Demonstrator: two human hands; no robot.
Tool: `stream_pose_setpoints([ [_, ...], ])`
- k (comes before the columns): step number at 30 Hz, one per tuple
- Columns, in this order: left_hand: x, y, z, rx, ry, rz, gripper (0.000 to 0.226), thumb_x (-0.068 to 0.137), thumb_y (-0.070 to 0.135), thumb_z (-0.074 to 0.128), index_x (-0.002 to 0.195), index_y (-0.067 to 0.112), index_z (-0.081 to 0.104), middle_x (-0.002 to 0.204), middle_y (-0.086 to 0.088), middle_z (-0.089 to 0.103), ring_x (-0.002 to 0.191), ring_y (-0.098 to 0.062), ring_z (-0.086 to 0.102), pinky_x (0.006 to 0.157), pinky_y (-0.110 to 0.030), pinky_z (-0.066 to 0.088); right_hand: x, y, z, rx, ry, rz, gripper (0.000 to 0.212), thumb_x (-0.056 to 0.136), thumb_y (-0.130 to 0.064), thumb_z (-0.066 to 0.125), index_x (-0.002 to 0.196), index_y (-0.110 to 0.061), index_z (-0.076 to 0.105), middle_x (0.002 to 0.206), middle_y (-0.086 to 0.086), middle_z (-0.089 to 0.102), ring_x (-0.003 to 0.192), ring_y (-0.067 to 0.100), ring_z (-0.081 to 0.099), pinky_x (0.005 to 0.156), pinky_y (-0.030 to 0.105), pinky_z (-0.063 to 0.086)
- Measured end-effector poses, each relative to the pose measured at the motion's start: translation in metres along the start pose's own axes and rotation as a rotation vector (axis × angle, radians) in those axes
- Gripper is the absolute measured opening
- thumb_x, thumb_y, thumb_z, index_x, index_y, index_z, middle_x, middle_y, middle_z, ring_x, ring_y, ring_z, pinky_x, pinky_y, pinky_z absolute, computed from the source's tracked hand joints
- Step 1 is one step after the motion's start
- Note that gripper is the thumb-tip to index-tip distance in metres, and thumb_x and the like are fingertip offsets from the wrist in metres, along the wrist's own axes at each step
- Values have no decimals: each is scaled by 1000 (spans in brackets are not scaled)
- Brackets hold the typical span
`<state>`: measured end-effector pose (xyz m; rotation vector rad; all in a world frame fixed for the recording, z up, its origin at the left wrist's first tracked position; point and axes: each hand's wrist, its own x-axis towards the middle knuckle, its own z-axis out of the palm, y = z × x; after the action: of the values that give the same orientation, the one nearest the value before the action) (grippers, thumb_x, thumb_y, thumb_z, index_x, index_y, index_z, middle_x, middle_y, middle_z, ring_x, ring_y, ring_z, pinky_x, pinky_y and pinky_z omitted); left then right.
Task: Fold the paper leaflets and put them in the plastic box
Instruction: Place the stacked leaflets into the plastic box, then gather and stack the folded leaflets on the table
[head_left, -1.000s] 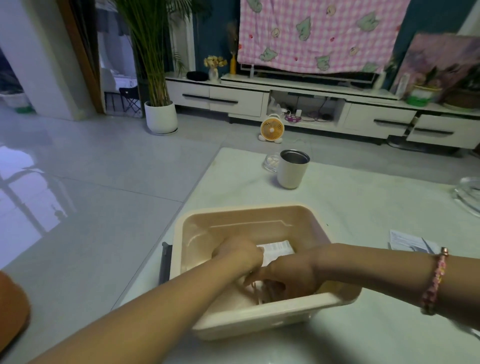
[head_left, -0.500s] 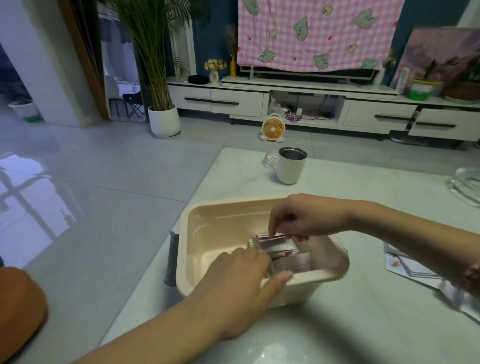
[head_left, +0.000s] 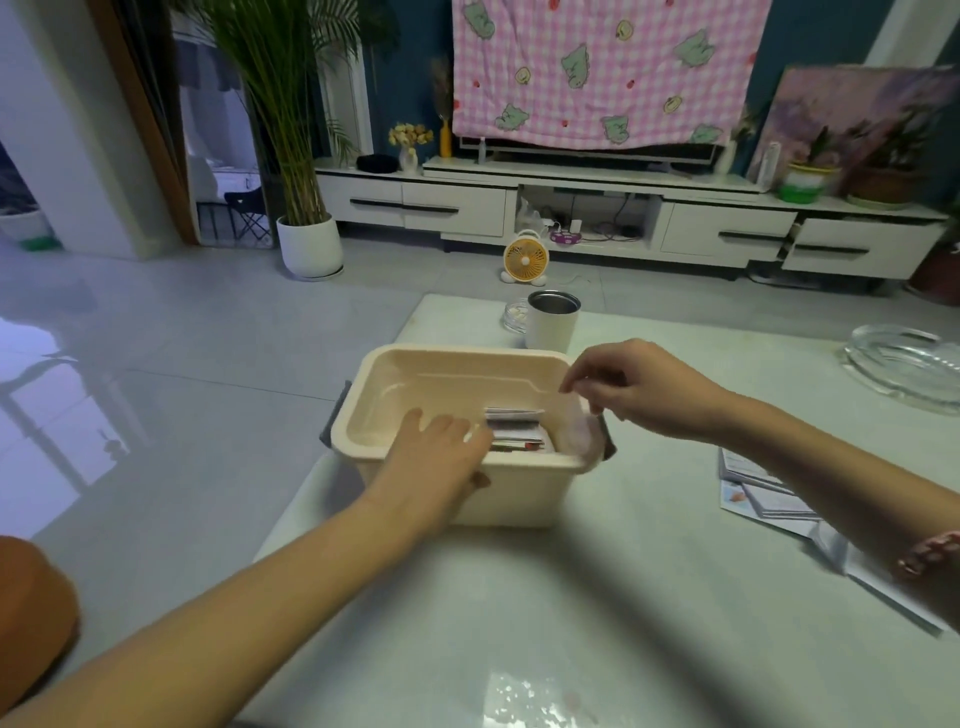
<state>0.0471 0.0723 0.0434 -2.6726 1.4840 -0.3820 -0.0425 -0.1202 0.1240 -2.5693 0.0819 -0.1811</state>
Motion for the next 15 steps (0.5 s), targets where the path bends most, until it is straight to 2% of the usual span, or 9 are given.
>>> stream_pose_setpoints([
  [2,8,-5,2,28,-61,-91,46,92,38,49,132,17,38,129,-5,50,123,-24,43,105,-41,23,-16,9,-7,110,91,28,17,92,-7,53,87,-16,67,63,-4,60,47,0,48,49,10,37],
  [3,9,-5,1,27,-76,-130,48,93,38,47,134,17,35,133,-6,46,126,-24,39,106,-41,20,-25,17,-8,146,122,55,17,92,-8,53,87,-16,68,63,-2,61,47,1,47,49,12,38],
  [5,8,-2,-3,33,-36,-100,64,88,39,54,140,14,29,142,-13,39,132,-28,35,109,-48,21,-52,40,-10,193,170,143,15,91,-9,54,88,-15,68,64,0,62,49,3,48,49,13,39],
  [7,4,10,-7,104,157,128,77,76,41,65,138,8,33,142,-22,41,131,-34,39,105,-55,32,-77,71,-8,212,196,279,14,89,-9,57,86,-17,67,64,-1,62,52,4,51,50,15,39],
  [9,0,36,-1,90,363,511,59,80,35,54,131,10,40,140,-21,45,128,-33,44,106,-51,32,-98,109,-1,94,211,416,11,87,-9,60,84,-18,65,69,-1,62,61,9,54,55,16,37],
  [11,-3,64,7,12,406,719,48,81,28,46,126,13,44,140,-18,47,125,-29,50,105,-44,34,-110,145,12,-121,214,539,9,87,-13,62,95,-14,64,86,5,65,76,19,55,62,22,33],
  [13,0,92,24,-85,359,692,45,78,27,52,120,14,46,138,-17,49,117,-27,56,98,-38,46,-120,173,32,-232,243,617,25,85,-12,63,109,-5,61,108,16,63,95,30,58,73,26,36],
  [15,5,115,49,-191,293,545,41,80,32,46,117,15,46,135,-15,53,110,-22,60,90,-36,51,-124,188,48,-273,343,594,26,82,-7,63,107,0,59,112,23,59,105,37,54,82,34,39],
])
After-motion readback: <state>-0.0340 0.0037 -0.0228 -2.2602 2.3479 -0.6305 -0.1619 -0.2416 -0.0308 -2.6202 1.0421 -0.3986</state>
